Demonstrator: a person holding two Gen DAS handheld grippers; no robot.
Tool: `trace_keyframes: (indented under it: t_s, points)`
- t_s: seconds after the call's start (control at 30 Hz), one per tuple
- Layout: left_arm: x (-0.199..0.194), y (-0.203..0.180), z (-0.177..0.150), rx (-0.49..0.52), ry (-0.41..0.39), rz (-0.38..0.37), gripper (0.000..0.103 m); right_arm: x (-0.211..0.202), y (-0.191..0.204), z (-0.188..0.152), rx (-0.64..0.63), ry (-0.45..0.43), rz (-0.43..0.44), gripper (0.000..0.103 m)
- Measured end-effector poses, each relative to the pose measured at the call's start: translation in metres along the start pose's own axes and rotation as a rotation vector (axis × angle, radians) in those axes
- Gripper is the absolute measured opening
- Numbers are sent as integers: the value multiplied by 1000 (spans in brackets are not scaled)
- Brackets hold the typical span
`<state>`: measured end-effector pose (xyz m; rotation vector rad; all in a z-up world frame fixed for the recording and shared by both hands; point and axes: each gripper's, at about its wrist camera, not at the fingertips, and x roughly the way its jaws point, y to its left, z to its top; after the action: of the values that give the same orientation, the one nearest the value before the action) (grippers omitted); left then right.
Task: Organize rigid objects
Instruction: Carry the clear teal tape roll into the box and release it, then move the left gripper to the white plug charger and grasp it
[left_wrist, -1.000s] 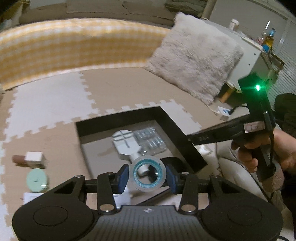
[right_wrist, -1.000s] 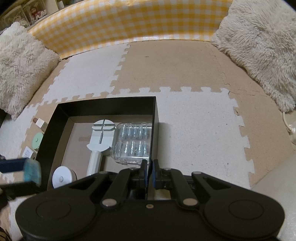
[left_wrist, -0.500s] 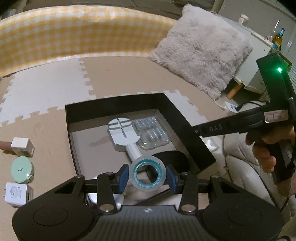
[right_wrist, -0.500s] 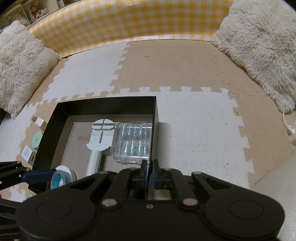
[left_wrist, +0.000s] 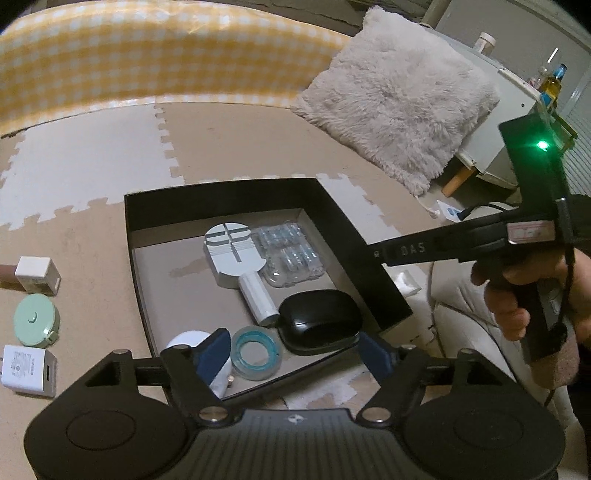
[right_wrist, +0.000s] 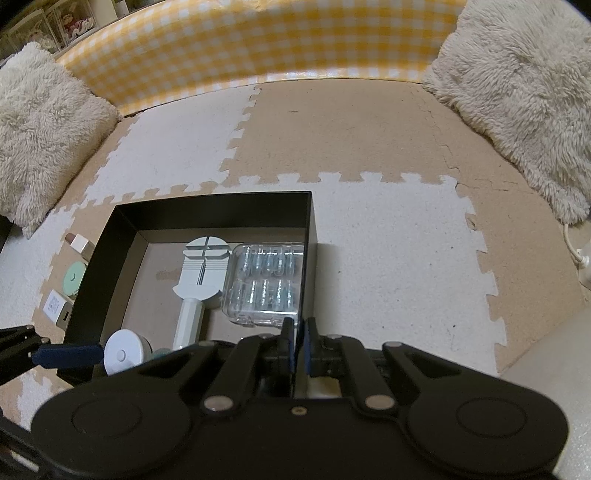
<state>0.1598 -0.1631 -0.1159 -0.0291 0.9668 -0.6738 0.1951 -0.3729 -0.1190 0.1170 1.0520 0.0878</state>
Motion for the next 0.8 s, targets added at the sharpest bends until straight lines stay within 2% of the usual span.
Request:
trace_keyframes:
  t_s: [0.47,0.8]
  points:
    - [-17,-8,2,27,-30,25,100,0,0,0,0,0,0,6]
    - [-36,2,8,19,-91,82,103,-1,1,1,5,-2,-4,5]
